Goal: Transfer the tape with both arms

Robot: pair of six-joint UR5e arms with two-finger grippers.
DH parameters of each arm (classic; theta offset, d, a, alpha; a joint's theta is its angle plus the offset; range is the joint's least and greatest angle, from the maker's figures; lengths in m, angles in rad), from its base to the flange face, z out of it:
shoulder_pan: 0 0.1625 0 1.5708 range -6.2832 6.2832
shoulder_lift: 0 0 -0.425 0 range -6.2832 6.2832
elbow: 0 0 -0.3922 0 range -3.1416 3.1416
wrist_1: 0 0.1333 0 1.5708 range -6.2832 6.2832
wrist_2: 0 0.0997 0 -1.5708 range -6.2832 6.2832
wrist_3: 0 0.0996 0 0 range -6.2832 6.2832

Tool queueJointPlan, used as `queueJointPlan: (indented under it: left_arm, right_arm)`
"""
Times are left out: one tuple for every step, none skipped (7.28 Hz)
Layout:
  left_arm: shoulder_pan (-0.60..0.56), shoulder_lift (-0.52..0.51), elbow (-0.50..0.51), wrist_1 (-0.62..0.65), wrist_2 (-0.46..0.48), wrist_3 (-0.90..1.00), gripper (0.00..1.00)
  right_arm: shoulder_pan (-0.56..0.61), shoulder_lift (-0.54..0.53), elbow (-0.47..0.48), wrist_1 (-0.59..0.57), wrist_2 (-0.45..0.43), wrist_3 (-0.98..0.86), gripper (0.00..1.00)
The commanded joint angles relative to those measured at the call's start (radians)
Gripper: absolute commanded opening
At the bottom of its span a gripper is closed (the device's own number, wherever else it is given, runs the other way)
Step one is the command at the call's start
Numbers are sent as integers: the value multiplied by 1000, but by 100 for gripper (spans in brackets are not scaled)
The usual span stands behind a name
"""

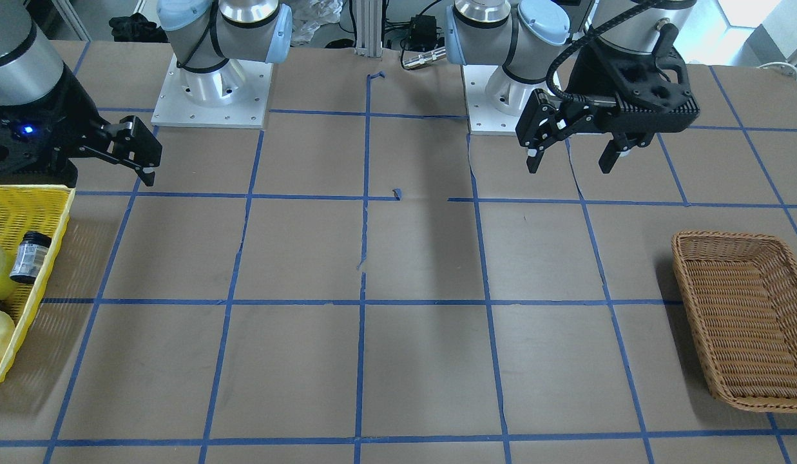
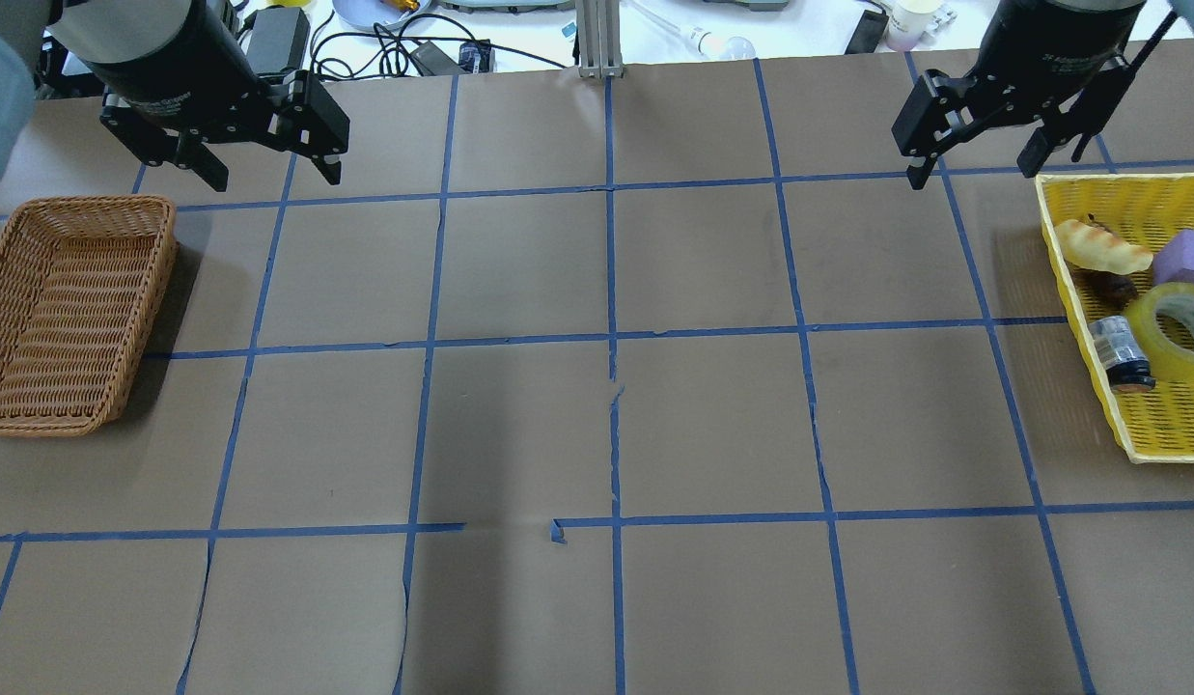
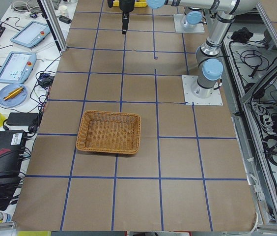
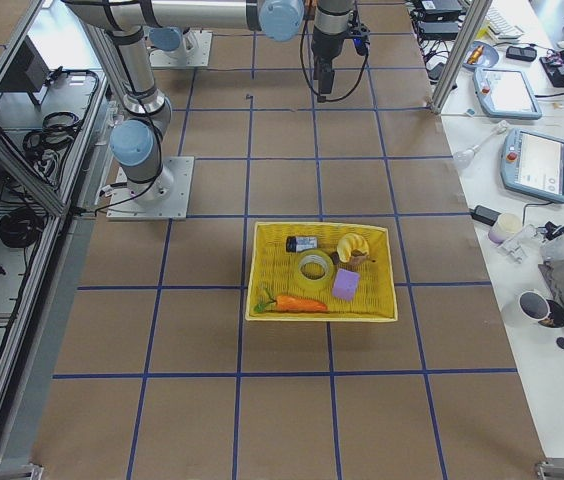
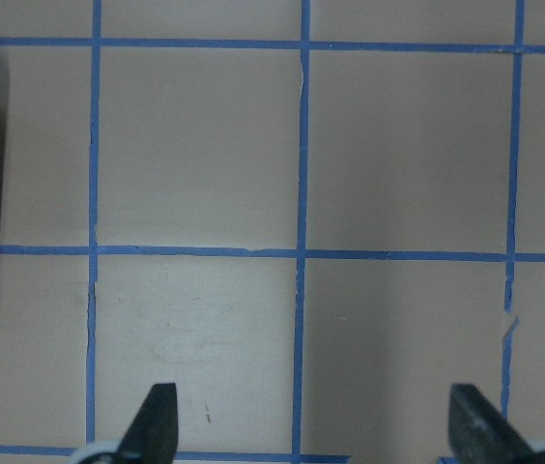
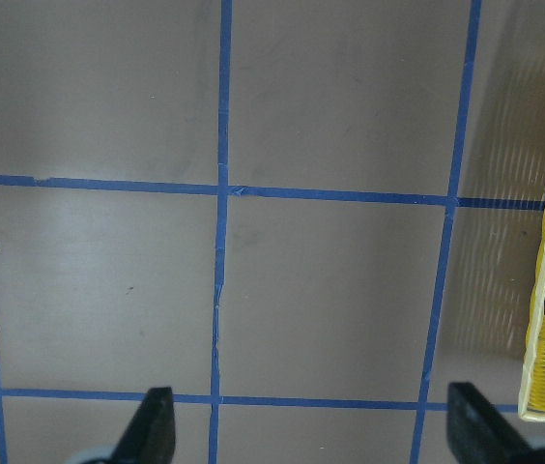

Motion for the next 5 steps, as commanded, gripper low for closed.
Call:
queueJointPlan:
  left_arm:
    - [2,0,0,2,2,3,100]
    - [2,2,0,0,2,2,100]
    - [2,0,0,2,2,2,100]
    - [2,0,0,0,2,3,100]
    - [2,0,0,0,3,3,100]
  right_arm:
    - [-1,-2,7,-10,2,-1,100]
    - [1,-3,8,-10,1,1,100]
    - [1,-9,8,-9,4,2,100]
    - [2,-12,13,-9,16,4,100]
    - [2,-12,14,-10,14,4,100]
